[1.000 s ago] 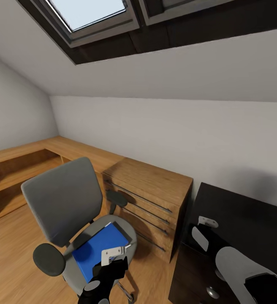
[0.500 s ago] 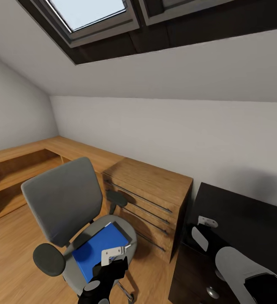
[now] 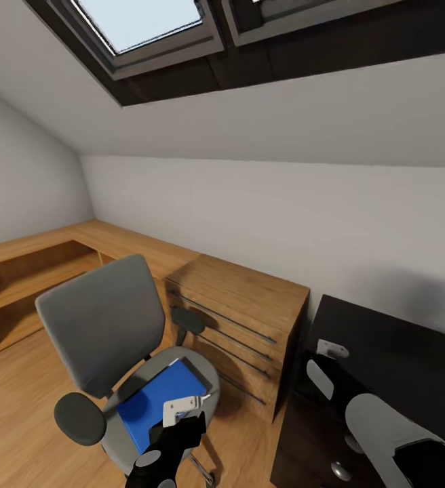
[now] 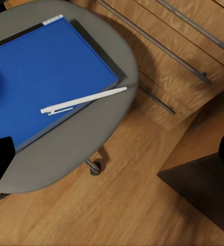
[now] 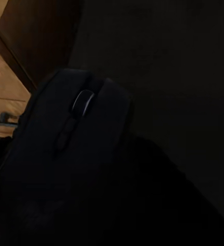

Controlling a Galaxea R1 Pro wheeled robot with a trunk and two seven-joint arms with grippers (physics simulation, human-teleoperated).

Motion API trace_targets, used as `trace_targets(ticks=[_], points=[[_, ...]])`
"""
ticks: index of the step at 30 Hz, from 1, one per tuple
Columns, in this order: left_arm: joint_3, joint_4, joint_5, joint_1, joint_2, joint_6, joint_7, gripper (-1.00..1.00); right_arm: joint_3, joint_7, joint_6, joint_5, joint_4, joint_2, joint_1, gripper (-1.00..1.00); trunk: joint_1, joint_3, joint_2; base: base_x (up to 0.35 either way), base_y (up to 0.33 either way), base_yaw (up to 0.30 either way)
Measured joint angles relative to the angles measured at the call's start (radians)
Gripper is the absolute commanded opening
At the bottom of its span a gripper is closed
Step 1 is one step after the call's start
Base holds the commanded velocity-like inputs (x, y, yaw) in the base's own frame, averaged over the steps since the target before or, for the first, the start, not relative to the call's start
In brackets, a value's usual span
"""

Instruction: In the bedroom, organize the workspace by keeping the computer under the desk, ensuring the monitor is on the desk, placing the keyboard on the desk next to the monitor, placing the mouse on the desk next to the keyboard, moving the folder from the swivel chair onto the desk next to the mouse, stacking the notebook on top of the folder with the pen on top of the notebook, and positioning the swivel chair next to the desk.

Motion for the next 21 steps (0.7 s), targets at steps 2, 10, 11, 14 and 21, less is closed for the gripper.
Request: trace_targets(ticks=[2, 10, 11, 14, 21], points=[[0.0, 0.0, -0.001, 0.0, 0.0, 0.0, 0.0, 1.0, -0.001, -0.019, -0.009, 0.002, -0.074, -0.001, 0.002, -1.0, -0.008, 0.006, 0.014, 0.0, 0.0, 0.0], [0.0, 0.0, -0.005, 0.0, -0.001, 0.0, 0.002, 1.0, 0.008, -0.282, 0.055, -0.001, -0.524, -0.002, 0.155, -1.0, -0.038, 0.031, 0.07, 0.0, 0.0, 0.0], [0.0, 0.0, -0.005, 0.0, 0.0, 0.0, 0.002, 1.0, 0.008, -0.304, 0.081, -0.002, -0.607, -0.002, 0.196, -1.0, -0.042, 0.034, 0.077, 0.0, 0.0, 0.0], [0.0, 0.0, -0.006, 0.0, -0.001, 0.0, 0.002, 1.0, 0.009, -0.328, 0.127, -0.004, -0.758, -0.003, 0.258, -1.0, -0.054, 0.044, 0.098, 0.0, 0.0, 0.0], [-0.013, 0.0, -0.008, 0.0, -0.002, 0.0, 0.007, 1.0, 0.01, -0.344, 0.165, -0.007, -0.936, -0.004, 0.343, -1.0, -0.081, 0.066, 0.147, 0.0, 0.0, 0.0]])
